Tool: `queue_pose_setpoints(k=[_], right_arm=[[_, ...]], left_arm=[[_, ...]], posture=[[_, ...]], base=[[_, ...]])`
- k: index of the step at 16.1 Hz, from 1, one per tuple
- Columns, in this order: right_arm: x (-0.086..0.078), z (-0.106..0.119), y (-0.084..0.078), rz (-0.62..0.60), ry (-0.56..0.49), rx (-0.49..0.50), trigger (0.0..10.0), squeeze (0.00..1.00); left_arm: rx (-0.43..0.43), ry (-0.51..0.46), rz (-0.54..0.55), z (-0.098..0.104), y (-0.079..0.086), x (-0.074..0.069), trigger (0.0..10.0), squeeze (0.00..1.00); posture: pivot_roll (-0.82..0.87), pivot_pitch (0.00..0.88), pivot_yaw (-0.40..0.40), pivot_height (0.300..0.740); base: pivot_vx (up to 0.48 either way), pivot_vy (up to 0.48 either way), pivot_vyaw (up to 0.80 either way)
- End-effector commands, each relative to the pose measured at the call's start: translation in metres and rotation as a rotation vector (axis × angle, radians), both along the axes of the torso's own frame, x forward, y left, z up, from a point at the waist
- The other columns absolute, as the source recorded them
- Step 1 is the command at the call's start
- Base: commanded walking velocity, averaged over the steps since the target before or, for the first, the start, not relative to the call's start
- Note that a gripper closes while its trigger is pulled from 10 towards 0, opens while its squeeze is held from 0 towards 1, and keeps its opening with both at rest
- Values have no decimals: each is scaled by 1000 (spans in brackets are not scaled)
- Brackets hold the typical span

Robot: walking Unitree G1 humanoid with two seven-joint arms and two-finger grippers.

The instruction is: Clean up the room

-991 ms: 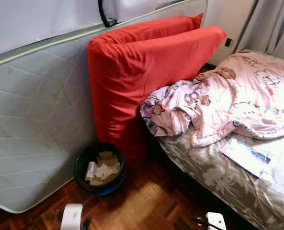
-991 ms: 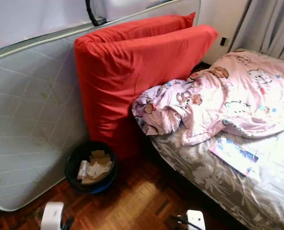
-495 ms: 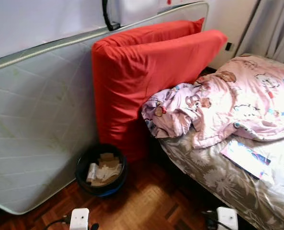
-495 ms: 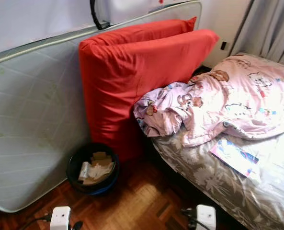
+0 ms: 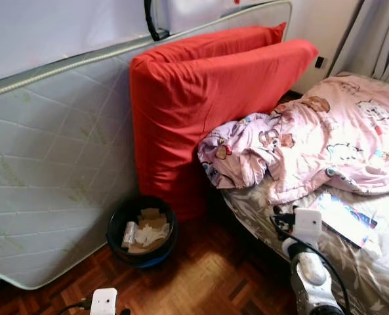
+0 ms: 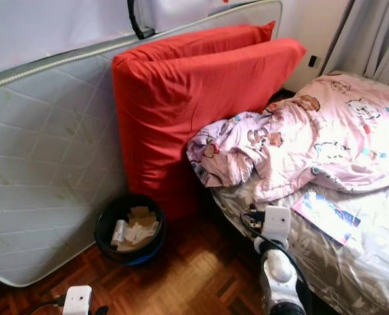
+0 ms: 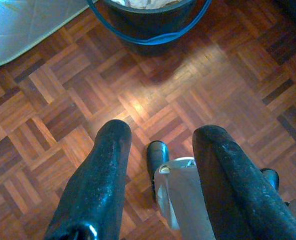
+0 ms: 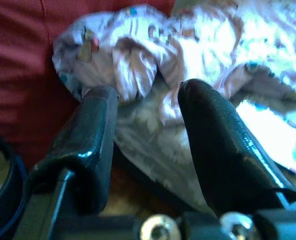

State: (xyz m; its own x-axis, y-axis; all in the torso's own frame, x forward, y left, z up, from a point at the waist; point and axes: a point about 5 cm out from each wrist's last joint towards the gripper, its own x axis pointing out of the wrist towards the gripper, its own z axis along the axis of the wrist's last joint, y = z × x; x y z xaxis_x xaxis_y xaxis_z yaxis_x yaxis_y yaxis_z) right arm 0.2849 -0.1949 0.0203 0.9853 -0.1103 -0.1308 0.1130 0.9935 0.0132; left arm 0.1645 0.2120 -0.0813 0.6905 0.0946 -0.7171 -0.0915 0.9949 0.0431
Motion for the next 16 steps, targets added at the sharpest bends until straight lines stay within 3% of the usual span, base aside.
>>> queue_pose_setpoints(k=[1,3,5,7,9,10,12,14,16], right_arm=[[1,9,-3,-3,-69,-14,10000,0],[-16,8,-11,-37,-95,-27,10000,0],[-37,-4,-20,-41,-49,-36,10000,0],[-49,-34,-22,-45,139,8,10000,0],[-48,-47,-14,-16,255,55,10000,0],[-49,-57,-3,37,366,47,10000,0],[-60,-75,10,74,534,51,10000,0],[-75,-87,13,81,640,51,10000,0],[-84,-93,16,63,678,85,10000,0]], left_arm=[[-7,16,18,-3,1,-8,10000,0],[-8,17,29,-4,1,-11,10000,0],[-8,23,29,-5,1,-14,10000,0],[-7,32,19,-6,1,-15,10000,0],[-9,32,17,-6,1,-14,10000,0],[-10,33,14,-6,1,-13,10000,0],[-10,34,18,-5,2,-10,10000,0],[-12,31,25,-5,1,-9,10000,0],[-19,30,32,-5,0,-9,10000,0]], posture=[[-7,0,-14,740],[-2,0,-24,740],[-11,3,-22,740],[-14,9,-11,740],[-15,10,-7,740],[-13,11,-6,740],[-19,10,-8,740],[-4,10,-15,740],[-10,11,-16,740]], base=[[0,0,0],[0,0,0],[0,0,0],[0,0,0],[0,0,0],[0,0,0],[0,0,0],[0,0,0],[0,0,0]])
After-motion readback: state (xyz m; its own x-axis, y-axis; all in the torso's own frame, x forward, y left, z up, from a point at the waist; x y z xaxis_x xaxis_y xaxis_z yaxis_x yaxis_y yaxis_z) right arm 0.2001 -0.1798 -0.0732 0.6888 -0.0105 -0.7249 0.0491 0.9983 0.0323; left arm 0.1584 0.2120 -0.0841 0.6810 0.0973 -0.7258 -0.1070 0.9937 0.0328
